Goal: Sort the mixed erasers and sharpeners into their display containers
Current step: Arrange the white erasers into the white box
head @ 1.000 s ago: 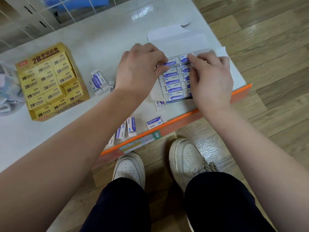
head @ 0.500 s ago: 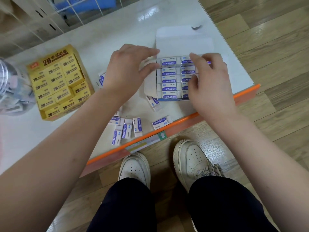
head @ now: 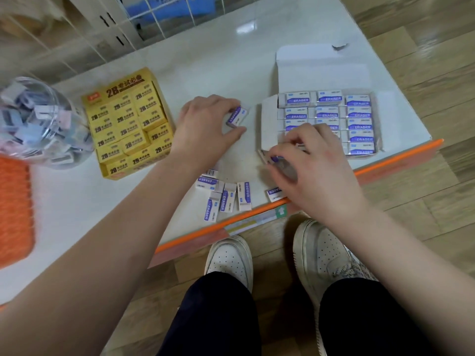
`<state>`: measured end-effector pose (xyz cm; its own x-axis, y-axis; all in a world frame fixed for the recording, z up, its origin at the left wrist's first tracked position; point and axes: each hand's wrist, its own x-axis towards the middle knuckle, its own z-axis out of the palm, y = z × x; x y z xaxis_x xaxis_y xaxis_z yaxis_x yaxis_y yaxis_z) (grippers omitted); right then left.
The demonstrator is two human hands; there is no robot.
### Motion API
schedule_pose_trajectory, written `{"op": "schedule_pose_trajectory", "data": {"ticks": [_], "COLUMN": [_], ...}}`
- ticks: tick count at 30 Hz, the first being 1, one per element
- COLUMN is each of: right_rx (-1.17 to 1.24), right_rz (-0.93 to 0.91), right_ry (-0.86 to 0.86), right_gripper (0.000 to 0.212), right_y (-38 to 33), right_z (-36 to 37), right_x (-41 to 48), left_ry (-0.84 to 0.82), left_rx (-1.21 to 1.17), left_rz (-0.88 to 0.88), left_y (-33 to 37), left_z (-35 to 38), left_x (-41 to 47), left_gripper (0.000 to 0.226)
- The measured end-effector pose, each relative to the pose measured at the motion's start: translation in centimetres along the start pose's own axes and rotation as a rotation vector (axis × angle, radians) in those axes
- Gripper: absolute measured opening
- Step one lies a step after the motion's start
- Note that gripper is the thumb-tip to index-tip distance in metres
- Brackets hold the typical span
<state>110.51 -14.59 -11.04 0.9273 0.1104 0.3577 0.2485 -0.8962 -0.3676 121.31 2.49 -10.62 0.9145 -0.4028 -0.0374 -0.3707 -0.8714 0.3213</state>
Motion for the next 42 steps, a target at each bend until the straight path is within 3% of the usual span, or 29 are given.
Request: {"op": "schedule_pose_trajectory", "data": {"ticks": [6,15,29,36,42], "right_rx": [-0.250,-0.339,-0.062,-0.148,-0.091], "right_rz": [-0.018,0.059,-0.036,-0.013,-0.045], "right_ry": [-0.005,-0.095,-0.148,-0.127,-0.075], "right_gripper": [0.012,0.020,0.016,0.020,0.024], "right_y": [-0.8,-1.8,0.0,0.1,-0.3], "right_z": [0.4,0.8,-0.1,-0.4,-0.7], "right_x": [-0.5,-1.1,-1.3,-1.1,-0.5], "left_ry": [0.026,0.070,-0.068,-0.023,0.081], "left_rx": [-0.017,0.013,-0.089,-0.025,0.084], "left_rz": [0.036,0.075,0.195,0.260,0.287], "left_y": [-0.1,-1.0,-1.5,-0.6,0.4], "left_z": [-0.6,-0.9,-1.2,-0.6,0.0], "left_x": [-2.0,-4.9,-4.7,-5.0,-5.3], "left_gripper": [0.027,0.023,0.020,0.030,0.026]}}
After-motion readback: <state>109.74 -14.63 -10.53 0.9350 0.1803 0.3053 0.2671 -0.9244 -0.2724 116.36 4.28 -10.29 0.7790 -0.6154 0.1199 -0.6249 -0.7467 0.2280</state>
